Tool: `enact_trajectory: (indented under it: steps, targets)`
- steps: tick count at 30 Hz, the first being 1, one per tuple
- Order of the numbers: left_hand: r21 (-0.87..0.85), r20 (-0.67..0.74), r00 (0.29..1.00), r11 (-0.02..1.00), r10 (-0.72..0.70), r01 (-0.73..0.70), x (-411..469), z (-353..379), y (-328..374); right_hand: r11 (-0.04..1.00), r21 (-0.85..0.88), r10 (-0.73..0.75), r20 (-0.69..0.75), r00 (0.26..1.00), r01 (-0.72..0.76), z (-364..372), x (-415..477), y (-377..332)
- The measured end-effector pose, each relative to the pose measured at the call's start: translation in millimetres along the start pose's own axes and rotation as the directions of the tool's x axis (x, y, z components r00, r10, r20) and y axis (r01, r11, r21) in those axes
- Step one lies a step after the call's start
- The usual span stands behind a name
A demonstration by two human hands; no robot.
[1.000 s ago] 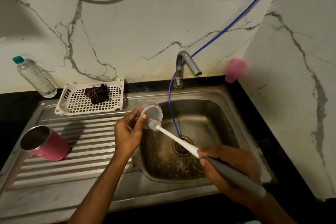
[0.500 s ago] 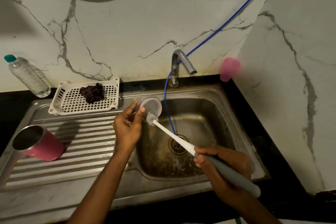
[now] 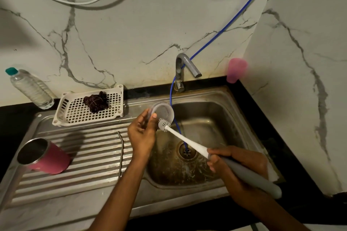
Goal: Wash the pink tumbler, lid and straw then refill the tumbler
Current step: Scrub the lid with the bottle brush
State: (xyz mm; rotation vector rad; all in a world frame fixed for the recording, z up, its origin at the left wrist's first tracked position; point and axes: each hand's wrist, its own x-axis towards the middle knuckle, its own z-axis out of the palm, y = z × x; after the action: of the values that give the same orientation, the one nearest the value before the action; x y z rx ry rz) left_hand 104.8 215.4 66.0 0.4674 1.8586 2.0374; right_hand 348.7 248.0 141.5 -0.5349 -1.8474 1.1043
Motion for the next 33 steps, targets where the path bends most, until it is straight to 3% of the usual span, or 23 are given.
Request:
enact_trajectory:
  steps: [4, 9, 17, 21, 25, 29, 33]
  targets:
    - [0.008, 0.043, 0.998, 0.999, -0.042, 0.042, 0.2, -3.4, -3.0, 0.964, 0.144, 0.239, -0.104, 0.965, -0.224, 8.5, 7.4, -5.9]
    - [-0.041, 0.049, 0.994, 0.994, -0.102, 0.104, 0.1, -11.0, -0.9, 0.788, 0.503, 0.536, -0.276, 0.797, -0.356, 10.5, 30.9, -1.9]
    - [0.044, 0.066, 0.998, 0.999, 0.005, -0.008, -6.3, -13.1, 6.7, 0.704, 0.623, 0.618, -0.301, 0.726, -0.341, 3.9, 38.2, 4.7]
    - [0.105, 0.069, 0.993, 0.989, 0.096, -0.103, -11.2, -11.1, 4.5, 0.651, 0.686, 0.693, -0.362, 0.623, -0.325, -1.3, 33.8, 10.5]
    - [0.148, 0.104, 0.984, 0.976, 0.145, -0.160, -13.7, -9.9, 2.2, 0.637, 0.714, 0.717, -0.408, 0.565, -0.292, -2.6, 25.5, 15.4]
    - [0.151, 0.131, 0.980, 0.974, 0.150, -0.169, -11.6, -7.2, 7.5, 0.626, 0.720, 0.727, -0.398, 0.560, -0.301, 0.1, 20.9, 12.0]
    - [0.163, 0.166, 0.977, 0.974, 0.132, -0.159, -0.9, -9.8, 13.2, 0.703, 0.637, 0.641, -0.377, 0.669, -0.315, 6.3, 16.4, 3.6]
